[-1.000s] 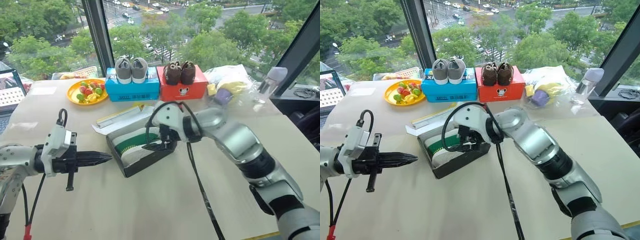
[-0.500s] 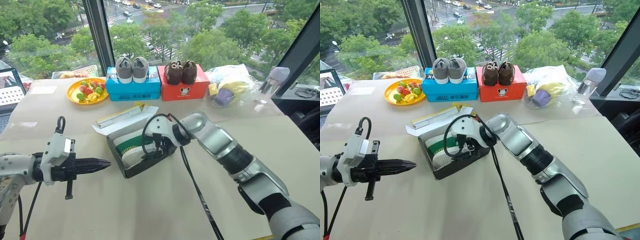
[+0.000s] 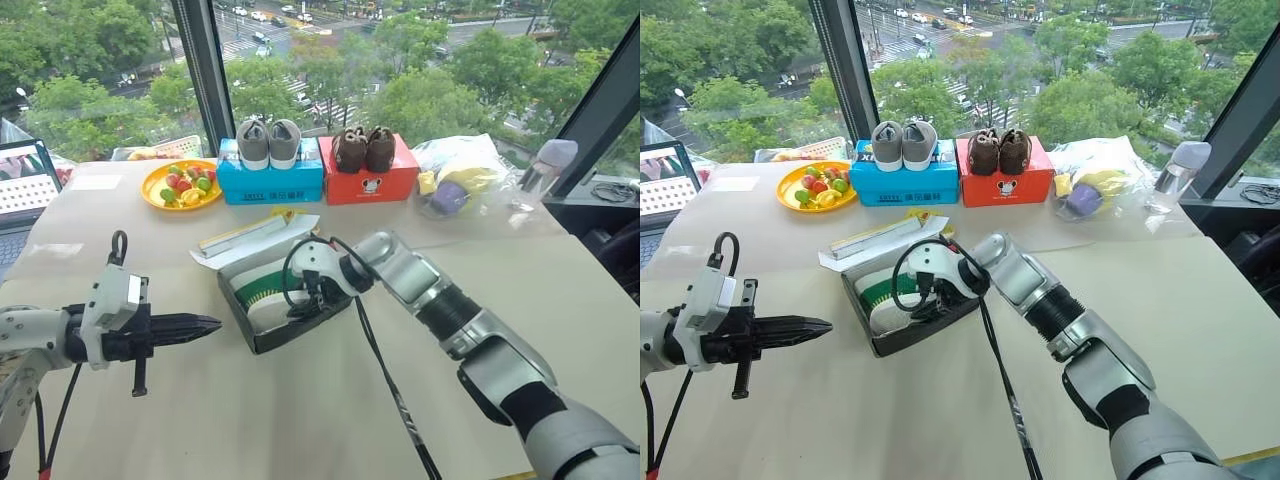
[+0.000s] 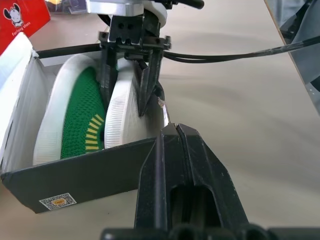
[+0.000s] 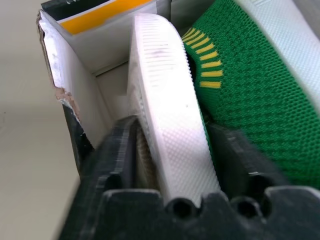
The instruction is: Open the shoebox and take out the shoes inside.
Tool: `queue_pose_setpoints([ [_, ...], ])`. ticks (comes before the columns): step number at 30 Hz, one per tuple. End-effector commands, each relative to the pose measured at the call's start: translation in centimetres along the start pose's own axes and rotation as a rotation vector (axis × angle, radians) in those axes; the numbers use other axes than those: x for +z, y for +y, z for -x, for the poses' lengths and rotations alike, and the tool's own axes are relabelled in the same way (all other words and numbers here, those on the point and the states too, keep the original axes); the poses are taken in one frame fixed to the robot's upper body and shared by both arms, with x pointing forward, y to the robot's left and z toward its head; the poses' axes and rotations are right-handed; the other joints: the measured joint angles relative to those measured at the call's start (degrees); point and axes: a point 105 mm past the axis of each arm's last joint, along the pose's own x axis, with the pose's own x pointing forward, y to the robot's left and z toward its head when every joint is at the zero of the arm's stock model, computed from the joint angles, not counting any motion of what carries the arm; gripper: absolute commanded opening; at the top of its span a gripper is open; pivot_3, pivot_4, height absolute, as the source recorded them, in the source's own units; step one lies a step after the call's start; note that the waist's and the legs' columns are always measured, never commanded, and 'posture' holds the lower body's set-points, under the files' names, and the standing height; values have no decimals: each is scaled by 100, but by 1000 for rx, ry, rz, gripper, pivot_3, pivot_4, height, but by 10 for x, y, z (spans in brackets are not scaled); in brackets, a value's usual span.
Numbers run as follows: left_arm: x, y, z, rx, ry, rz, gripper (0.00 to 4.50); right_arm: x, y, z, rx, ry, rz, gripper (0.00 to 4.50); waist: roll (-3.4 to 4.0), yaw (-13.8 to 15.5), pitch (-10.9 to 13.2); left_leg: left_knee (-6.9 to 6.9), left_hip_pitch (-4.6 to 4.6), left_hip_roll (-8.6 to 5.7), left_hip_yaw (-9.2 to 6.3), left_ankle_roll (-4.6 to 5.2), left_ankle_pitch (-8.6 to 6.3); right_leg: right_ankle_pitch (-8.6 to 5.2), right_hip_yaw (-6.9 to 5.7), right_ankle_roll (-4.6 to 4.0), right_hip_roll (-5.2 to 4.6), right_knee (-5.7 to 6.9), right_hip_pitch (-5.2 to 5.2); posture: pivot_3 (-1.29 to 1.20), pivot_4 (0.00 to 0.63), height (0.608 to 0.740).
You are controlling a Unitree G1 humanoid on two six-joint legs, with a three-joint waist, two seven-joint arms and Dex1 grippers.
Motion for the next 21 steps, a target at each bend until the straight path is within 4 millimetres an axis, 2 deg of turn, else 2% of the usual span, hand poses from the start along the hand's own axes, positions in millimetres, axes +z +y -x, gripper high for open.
queue_pose_setpoints([
  [1,7,1,-1,3,-14,-44,0,-11,-6,3,-34,44,-20,729,0,-9,0,0,0,0,0,0,0,0,0,0,0,0,0,0,150,731],
  [3,7,2,-2,2,-14,-44,0,-6,-8,5,-43,30,-13,729,0,-12,0,-1,0,1,0,-1,0,0,0,0,1,0,0,0,150,731],
  [7,7,3,-3,-2,-10,-44,0,24,-8,26,-43,-54,16,729,1,-7,1,0,-6,1,-2,-2,1,0,-1,-1,0,2,-5,0,150,731],
  [12,7,3,-4,-8,-8,-44,0,56,5,54,-19,-158,53,729,4,-12,5,-2,-32,1,-5,0,0,1,-7,1,-1,-4,-26,0,150,731],
  [15,5,3,-4,-14,-2,-43,0,68,12,65,-20,-204,68,729,4,-29,5,-10,-42,1,-5,-1,0,0,-11,0,-1,-10,-35,0,150,731],
  [18,5,3,-3,-17,1,-44,0,88,11,75,-28,-322,-7,729,4,-56,5,-17,-46,1,-1,-3,-1,0,-10,0,0,-13,-43,0,150,731],
  [21,6,5,-4,-18,1,-46,0,89,6,77,-63,-355,-58,729,4,-41,5,-18,-58,2,-2,-4,-1,1,-11,0,2,-13,-53,0,150,731],
])
